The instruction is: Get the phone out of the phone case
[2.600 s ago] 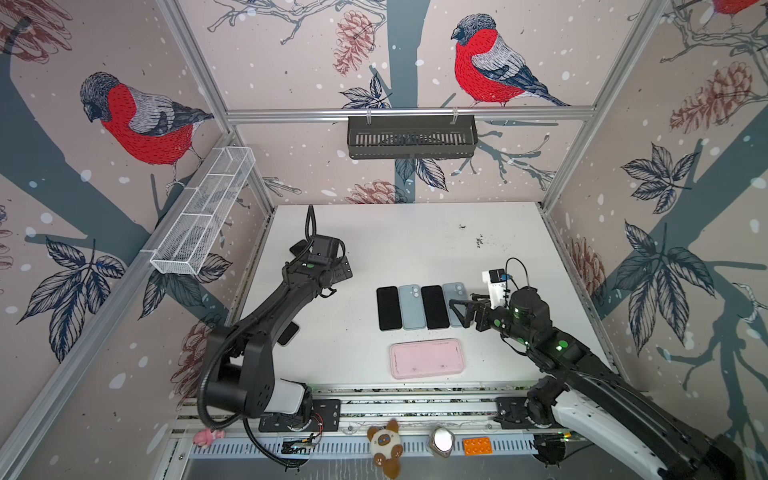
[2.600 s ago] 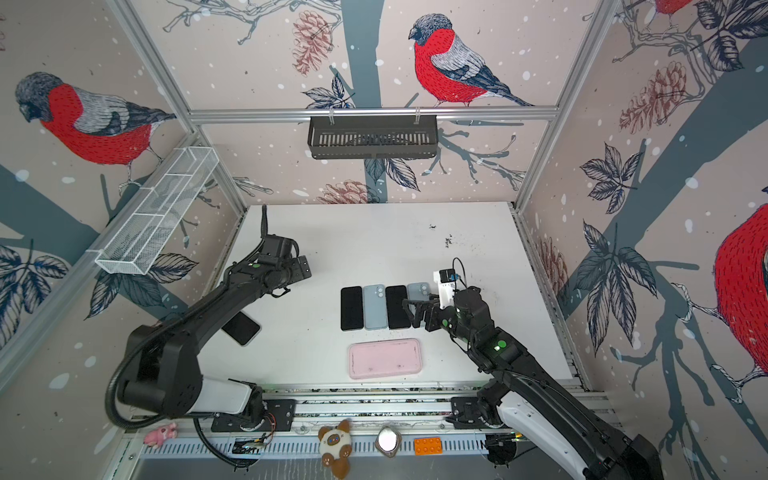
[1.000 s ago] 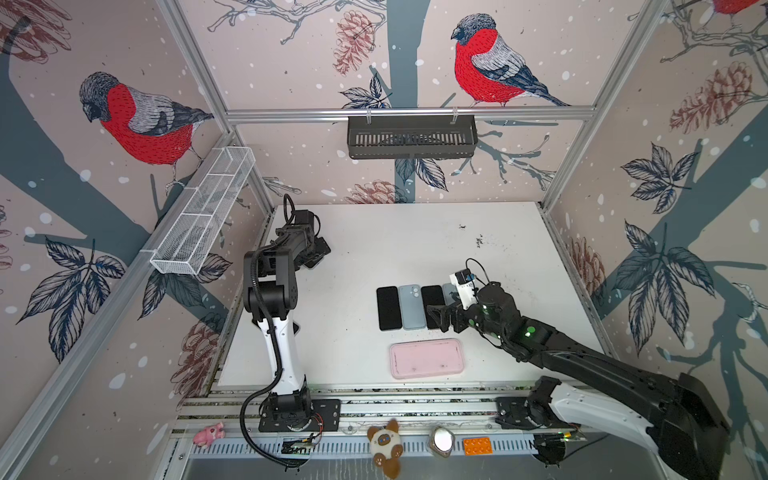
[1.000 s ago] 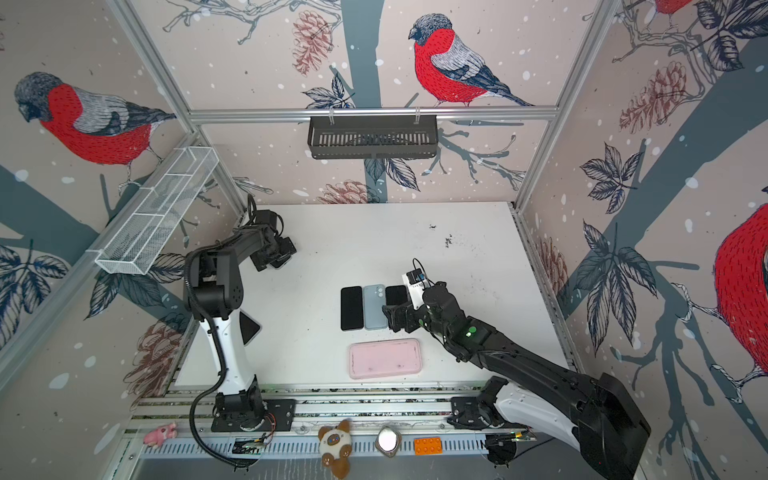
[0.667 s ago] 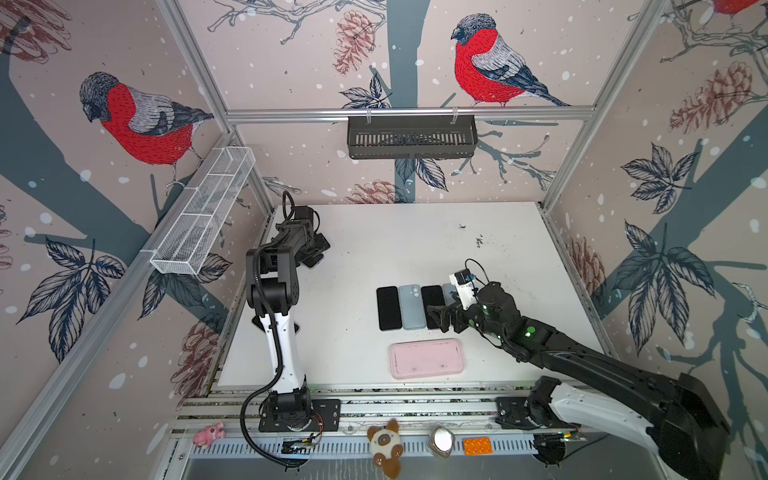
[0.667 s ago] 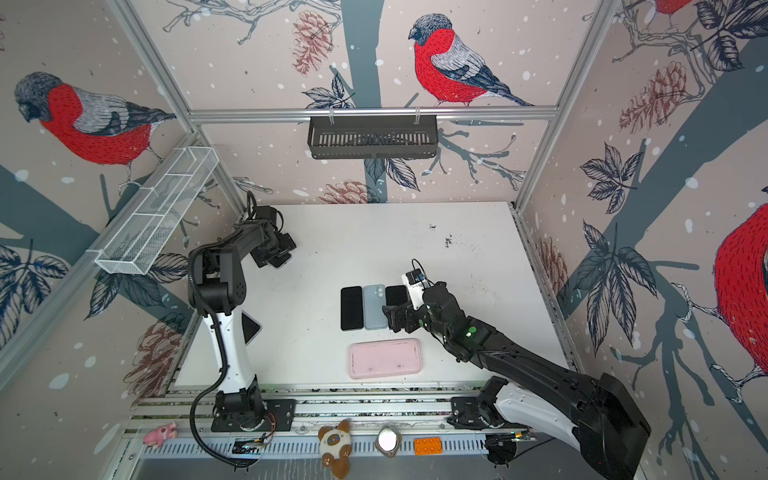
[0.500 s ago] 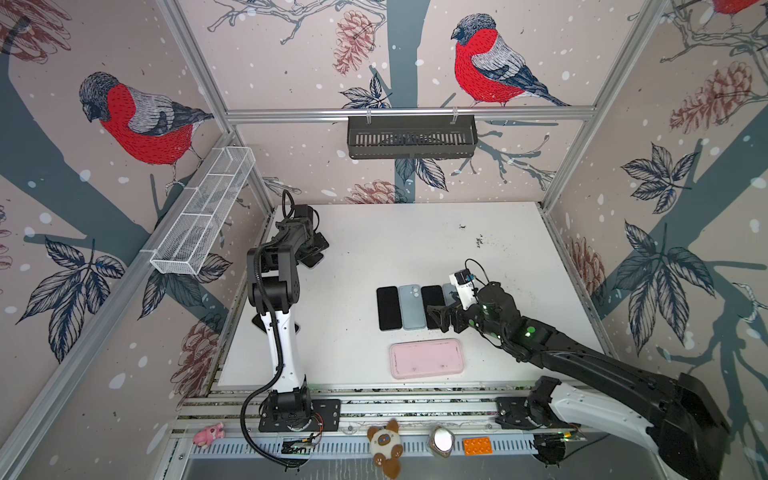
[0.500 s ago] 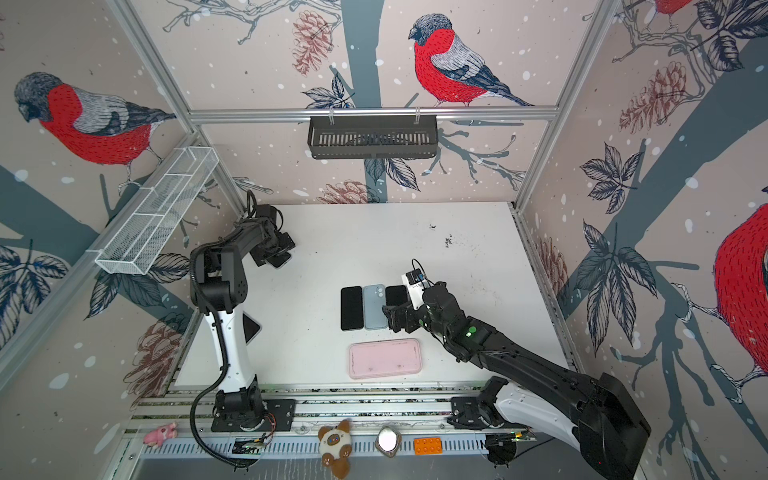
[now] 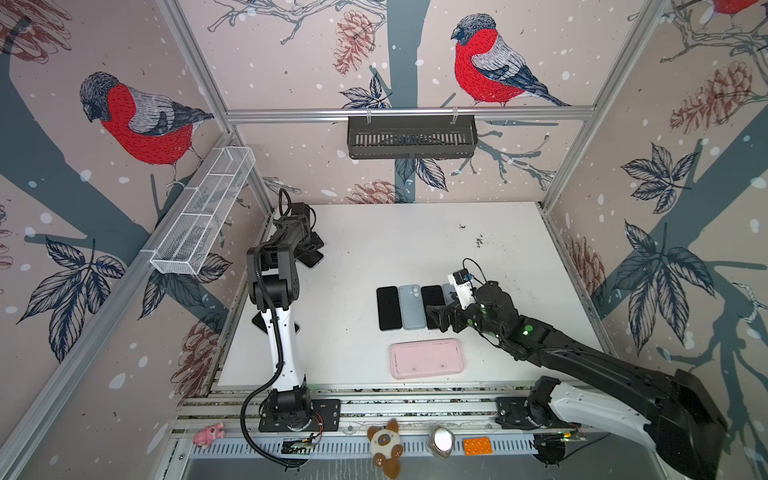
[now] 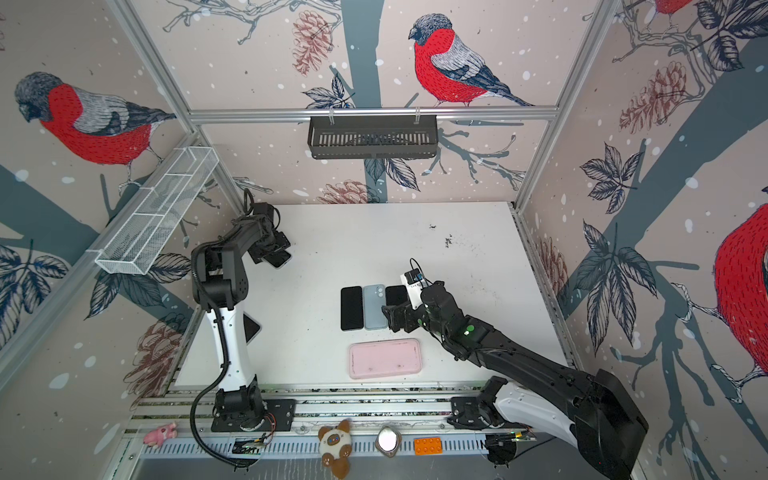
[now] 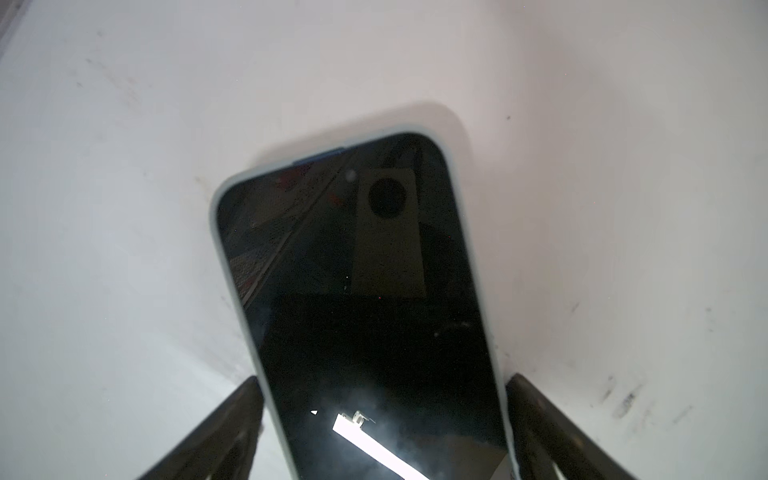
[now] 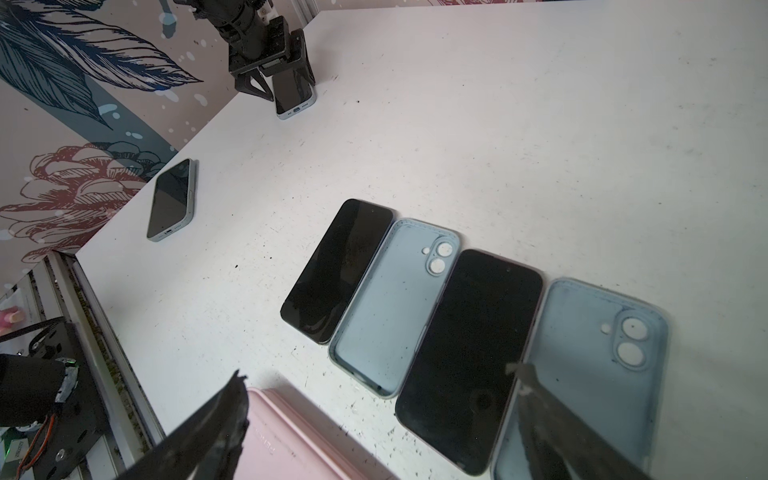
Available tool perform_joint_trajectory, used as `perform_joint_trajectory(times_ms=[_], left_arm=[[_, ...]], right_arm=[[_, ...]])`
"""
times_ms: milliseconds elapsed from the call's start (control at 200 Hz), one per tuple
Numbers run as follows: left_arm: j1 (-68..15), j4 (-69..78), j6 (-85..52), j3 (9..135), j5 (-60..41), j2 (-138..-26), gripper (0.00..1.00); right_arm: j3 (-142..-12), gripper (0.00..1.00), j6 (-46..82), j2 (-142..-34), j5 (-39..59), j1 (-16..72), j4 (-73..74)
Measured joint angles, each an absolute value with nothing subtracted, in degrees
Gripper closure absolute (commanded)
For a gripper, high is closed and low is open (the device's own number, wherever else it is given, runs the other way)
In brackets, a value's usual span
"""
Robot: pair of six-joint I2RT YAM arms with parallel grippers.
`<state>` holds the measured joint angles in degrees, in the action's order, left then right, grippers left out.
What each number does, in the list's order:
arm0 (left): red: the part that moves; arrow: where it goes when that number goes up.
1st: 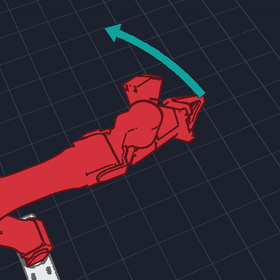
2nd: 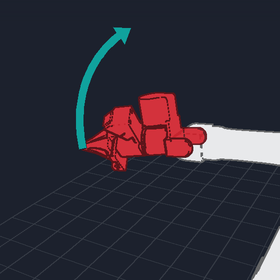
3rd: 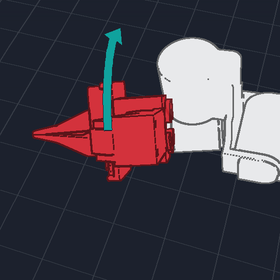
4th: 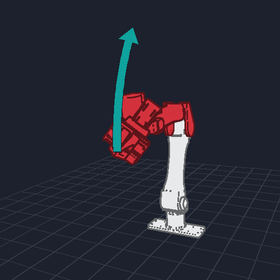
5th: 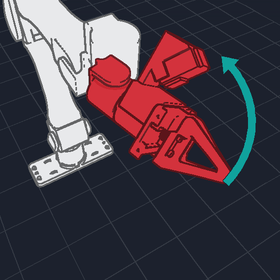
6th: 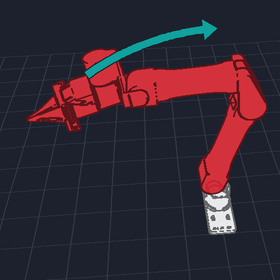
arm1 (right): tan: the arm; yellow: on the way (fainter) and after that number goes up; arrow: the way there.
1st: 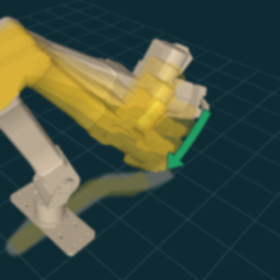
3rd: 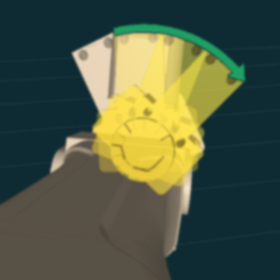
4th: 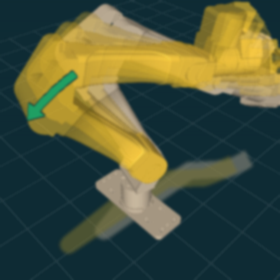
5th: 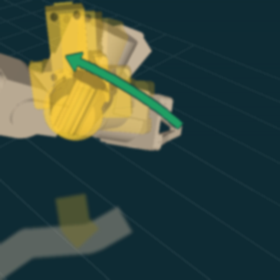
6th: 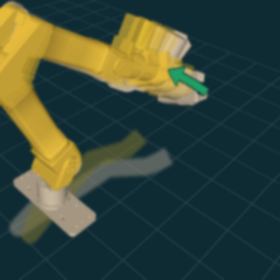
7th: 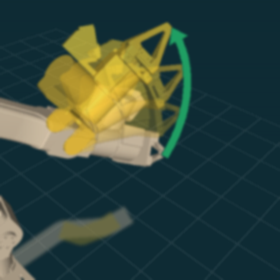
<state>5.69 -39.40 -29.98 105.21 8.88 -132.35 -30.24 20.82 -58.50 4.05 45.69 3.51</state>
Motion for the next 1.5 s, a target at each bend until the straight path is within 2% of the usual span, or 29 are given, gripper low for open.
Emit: perform_joint_trajectory(times_ms=[380,655,895,1106,1496], left_arm=[[5.78,-32.08,-26.35,97.34,7.44,-128.38,0.28],[5.82,-29.56,-23.77,89.80,2.55,-123.24,0.33],[5.82,-24.88,-23.62,81.21,-6.94,-117.43,0.35],[5.43,-18.68,-25.50,72.88,-17.87,-112.27,0.38],[-2.39,-15.09,-31.64,64.36,-27.68,-102.54,0.40]], right_arm=[[-32.69,0.01,20.84,-60.58,4.05,46.06,3.33],[-35.40,0.01,21.30,-65.04,5.08,46.06,3.55],[-40.32,0.01,22.96,-70.41,9.10,46.04,5.02],[-45.41,0.01,24.47,-80.05,13.08,46.04,7.92],[-51.83,0.02,26.00,-92.09,17.82,46.26,13.43]])
